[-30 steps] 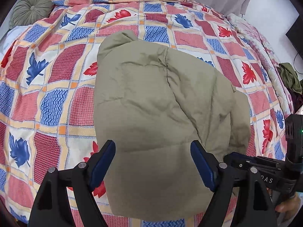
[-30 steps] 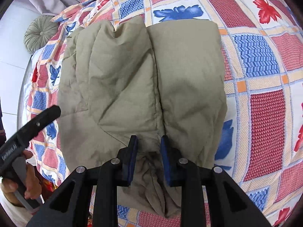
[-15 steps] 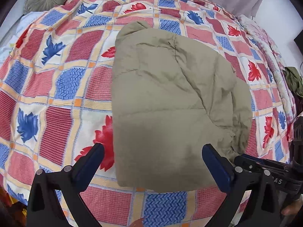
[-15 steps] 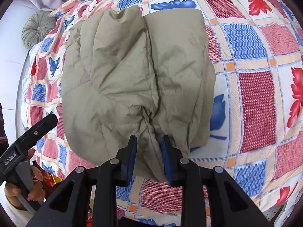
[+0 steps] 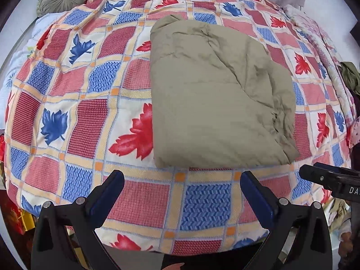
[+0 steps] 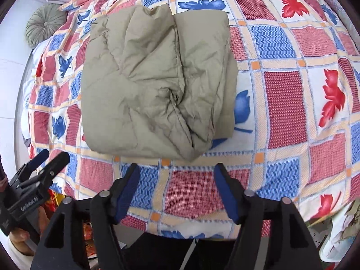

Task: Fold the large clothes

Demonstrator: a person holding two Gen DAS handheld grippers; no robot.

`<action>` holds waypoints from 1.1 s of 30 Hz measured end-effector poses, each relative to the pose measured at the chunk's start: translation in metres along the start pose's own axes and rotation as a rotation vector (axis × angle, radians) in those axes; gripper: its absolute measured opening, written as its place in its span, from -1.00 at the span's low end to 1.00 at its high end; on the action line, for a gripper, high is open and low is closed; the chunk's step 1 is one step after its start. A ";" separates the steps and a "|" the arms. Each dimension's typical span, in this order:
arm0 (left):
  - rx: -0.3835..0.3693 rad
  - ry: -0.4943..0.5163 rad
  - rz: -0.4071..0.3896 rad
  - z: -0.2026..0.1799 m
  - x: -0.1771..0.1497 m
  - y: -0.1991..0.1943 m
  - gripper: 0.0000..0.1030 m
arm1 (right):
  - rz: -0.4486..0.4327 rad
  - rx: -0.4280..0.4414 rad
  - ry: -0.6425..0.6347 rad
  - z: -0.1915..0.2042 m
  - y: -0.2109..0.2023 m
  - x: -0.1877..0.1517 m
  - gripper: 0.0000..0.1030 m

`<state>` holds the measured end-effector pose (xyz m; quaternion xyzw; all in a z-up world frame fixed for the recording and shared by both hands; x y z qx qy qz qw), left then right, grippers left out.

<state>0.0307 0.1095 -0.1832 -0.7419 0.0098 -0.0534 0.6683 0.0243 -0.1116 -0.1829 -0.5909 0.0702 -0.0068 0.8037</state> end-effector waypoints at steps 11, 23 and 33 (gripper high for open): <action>0.005 0.021 -0.059 -0.006 -0.015 -0.076 1.00 | -0.048 -0.057 -0.028 0.017 -0.055 -0.036 0.68; 0.034 -0.064 -0.218 0.011 0.006 -0.157 1.00 | -0.282 -0.099 -0.053 0.051 -0.147 -0.020 0.72; 0.067 -0.062 -0.286 0.013 0.011 -0.186 1.00 | -0.399 -0.166 -0.099 0.078 -0.181 -0.016 0.72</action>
Point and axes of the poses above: each gripper's, at about its wrist camera, not at the fingertips, and y roughly the way its jaws point, z to its left, x to its top, the point moved 7 cm from there along y, roughly the way its jaws point, and after that the axes turned 9 degrees about z, right-handed, at the moved point
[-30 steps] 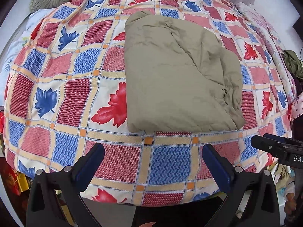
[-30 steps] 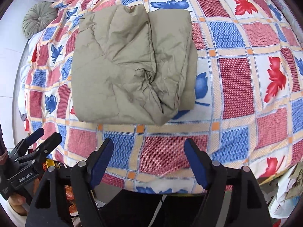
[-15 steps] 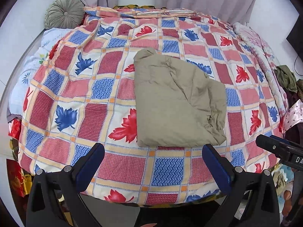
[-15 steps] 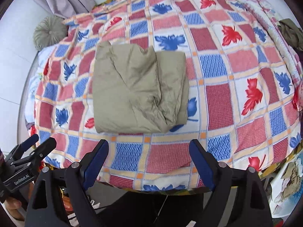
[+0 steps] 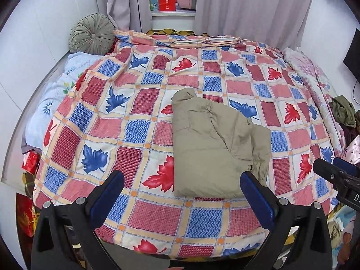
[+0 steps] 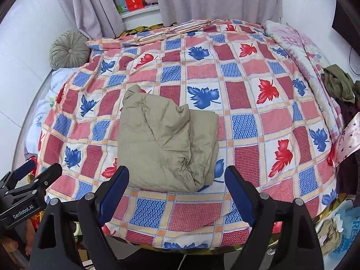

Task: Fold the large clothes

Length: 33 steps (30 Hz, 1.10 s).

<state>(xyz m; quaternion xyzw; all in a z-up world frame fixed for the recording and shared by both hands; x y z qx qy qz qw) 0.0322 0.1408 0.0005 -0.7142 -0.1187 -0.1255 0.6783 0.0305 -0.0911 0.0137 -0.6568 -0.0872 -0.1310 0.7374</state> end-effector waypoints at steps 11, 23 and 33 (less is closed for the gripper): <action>0.016 -0.010 -0.017 0.000 0.002 -0.007 1.00 | -0.045 -0.015 0.015 0.001 -0.011 0.008 0.72; 0.015 -0.008 -0.016 -0.001 0.001 -0.008 1.00 | -0.046 -0.015 0.015 0.001 -0.012 0.009 0.72; 0.015 -0.006 -0.015 -0.001 0.003 -0.007 1.00 | -0.048 -0.015 0.014 0.001 -0.012 0.008 0.72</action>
Point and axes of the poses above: each gripper's, at about its wrist camera, not at the fingertips, and y roughly the way its jaws point, z to its left, x to its top, the point moved 7 cm from there along y, roughly the way its jaws point, and after that the axes turned 9 degrees about z, right-handed, at the moved point
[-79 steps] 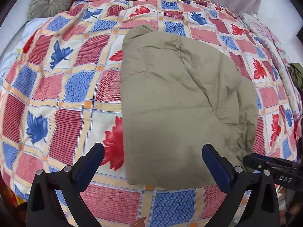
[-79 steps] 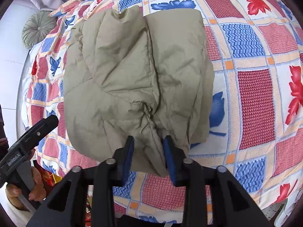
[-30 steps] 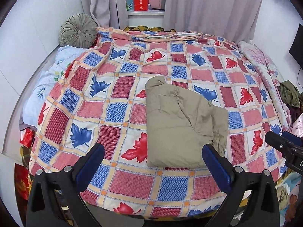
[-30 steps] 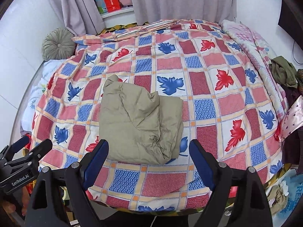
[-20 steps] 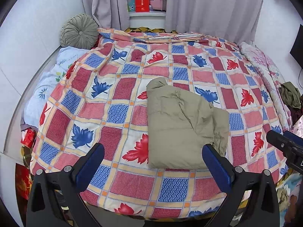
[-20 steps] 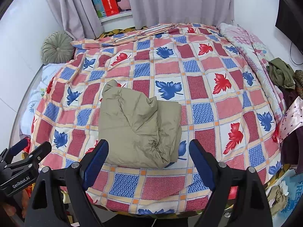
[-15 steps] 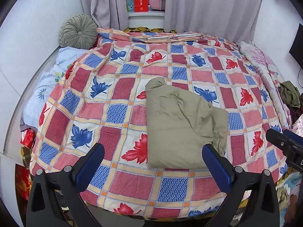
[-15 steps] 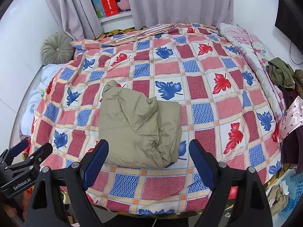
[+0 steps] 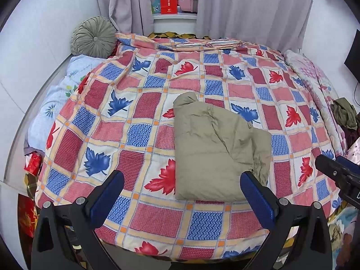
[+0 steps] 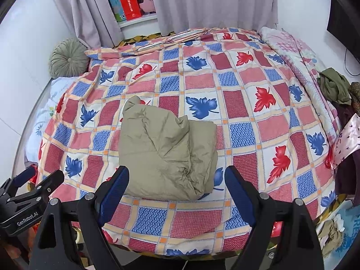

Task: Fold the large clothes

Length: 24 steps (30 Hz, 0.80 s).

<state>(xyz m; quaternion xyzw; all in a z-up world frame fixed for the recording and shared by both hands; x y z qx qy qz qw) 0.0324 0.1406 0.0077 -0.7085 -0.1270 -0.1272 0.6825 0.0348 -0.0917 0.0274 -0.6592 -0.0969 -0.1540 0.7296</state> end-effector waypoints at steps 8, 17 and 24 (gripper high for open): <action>0.002 -0.003 0.003 -0.001 -0.001 0.000 1.00 | 0.000 -0.001 0.005 0.001 0.000 -0.001 0.72; 0.001 -0.006 0.006 0.000 0.000 0.000 1.00 | 0.001 0.000 0.005 0.001 -0.001 -0.002 0.72; 0.000 -0.006 0.008 0.000 0.000 0.000 1.00 | -0.001 -0.001 0.008 0.002 -0.001 -0.002 0.72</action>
Point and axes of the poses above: each gripper's, at about its wrist camera, not at the fingertips, and y roughly the way its jaws point, z to its left, x to its top, the point moved 7 cm from there along y, roughly the way its jaws point, and after that the axes turned 9 degrees about z, right-handed, at the moved point
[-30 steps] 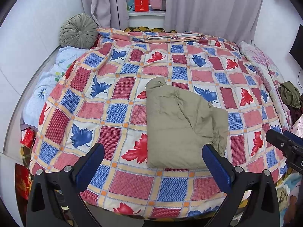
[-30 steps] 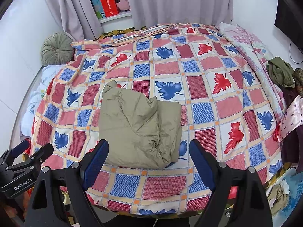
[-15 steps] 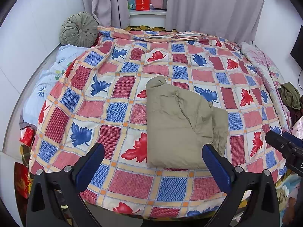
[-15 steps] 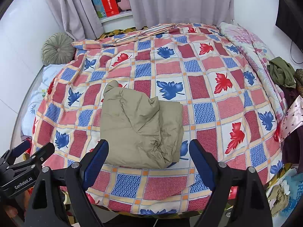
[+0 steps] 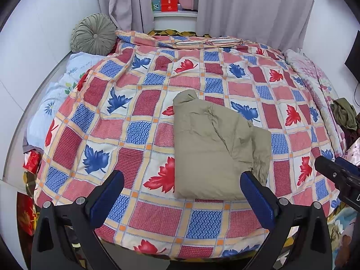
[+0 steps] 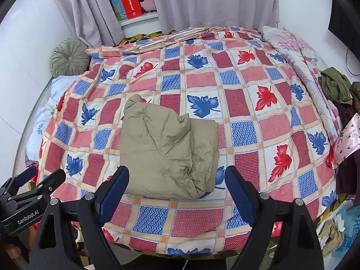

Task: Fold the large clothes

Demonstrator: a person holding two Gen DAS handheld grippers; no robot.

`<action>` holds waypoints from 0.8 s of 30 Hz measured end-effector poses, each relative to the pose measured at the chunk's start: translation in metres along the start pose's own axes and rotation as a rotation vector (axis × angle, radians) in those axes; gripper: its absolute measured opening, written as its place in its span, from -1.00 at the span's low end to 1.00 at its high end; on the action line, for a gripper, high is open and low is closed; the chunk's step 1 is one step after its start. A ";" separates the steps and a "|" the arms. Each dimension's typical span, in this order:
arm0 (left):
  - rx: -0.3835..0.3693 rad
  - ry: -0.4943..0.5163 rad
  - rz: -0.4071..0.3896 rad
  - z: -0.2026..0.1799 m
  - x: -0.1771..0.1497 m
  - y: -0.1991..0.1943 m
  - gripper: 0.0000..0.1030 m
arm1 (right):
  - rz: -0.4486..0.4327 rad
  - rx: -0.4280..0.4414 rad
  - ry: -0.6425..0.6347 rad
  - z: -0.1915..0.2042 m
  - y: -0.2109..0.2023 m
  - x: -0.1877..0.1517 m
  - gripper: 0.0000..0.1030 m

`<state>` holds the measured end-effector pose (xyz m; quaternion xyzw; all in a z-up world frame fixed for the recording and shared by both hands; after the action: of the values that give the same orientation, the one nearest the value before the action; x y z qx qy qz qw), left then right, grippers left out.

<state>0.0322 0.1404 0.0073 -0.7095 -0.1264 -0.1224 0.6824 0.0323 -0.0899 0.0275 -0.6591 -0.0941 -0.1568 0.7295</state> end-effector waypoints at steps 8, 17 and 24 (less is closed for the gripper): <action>0.001 0.000 0.001 0.000 0.000 0.000 1.00 | 0.001 0.002 0.000 -0.001 0.000 0.001 0.72; 0.002 0.000 0.002 0.001 0.001 0.001 1.00 | 0.000 0.002 0.001 -0.001 0.000 0.001 0.72; 0.002 0.000 0.003 0.001 0.001 0.000 1.00 | 0.001 0.002 0.000 -0.001 0.000 0.001 0.72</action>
<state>0.0336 0.1418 0.0075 -0.7091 -0.1257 -0.1213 0.6831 0.0329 -0.0914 0.0281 -0.6582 -0.0939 -0.1563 0.7304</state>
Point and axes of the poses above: each gripper's, at about its wrist camera, not at the fingertips, and y roughly the way its jaws point, z to its left, x to its top, the point moved 7 cm from there along y, roughly the way its jaws point, and after that the axes turned 9 degrees about z, right-handed, at the moved point
